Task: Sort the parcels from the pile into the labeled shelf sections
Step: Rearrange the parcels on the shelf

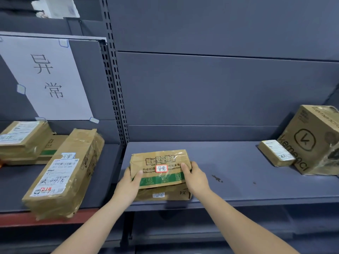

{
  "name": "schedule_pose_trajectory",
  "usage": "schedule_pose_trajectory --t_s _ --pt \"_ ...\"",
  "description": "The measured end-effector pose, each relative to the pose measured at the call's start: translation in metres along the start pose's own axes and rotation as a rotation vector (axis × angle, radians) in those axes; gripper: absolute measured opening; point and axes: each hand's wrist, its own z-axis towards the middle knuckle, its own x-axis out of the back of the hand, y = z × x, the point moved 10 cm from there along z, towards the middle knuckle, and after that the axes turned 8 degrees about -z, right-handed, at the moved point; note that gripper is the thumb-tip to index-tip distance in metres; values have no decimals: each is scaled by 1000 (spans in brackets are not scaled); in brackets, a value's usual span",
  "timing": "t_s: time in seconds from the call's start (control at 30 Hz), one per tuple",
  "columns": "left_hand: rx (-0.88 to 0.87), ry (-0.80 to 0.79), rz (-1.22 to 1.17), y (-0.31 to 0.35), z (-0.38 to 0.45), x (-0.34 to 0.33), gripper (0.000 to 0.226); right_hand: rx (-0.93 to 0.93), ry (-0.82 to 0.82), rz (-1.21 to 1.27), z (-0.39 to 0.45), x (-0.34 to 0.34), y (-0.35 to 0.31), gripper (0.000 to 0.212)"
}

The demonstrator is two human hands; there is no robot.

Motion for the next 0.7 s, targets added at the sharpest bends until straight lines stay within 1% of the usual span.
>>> schedule_pose_trajectory --t_s 0.27,0.5,0.63,0.7 --pt "25 -53 -30 -3 -5 4 60 66 29 -30 -17 14 -13 40" --pt "31 -37 -104 1 -21 6 60 111 69 20 -37 23 -20 40" --pt "12 -23 -109 5 -27 9 56 120 83 19 -44 23 -18 42" --pt "-12 -14 -126 7 -32 11 58 139 103 24 -50 25 -18 43"
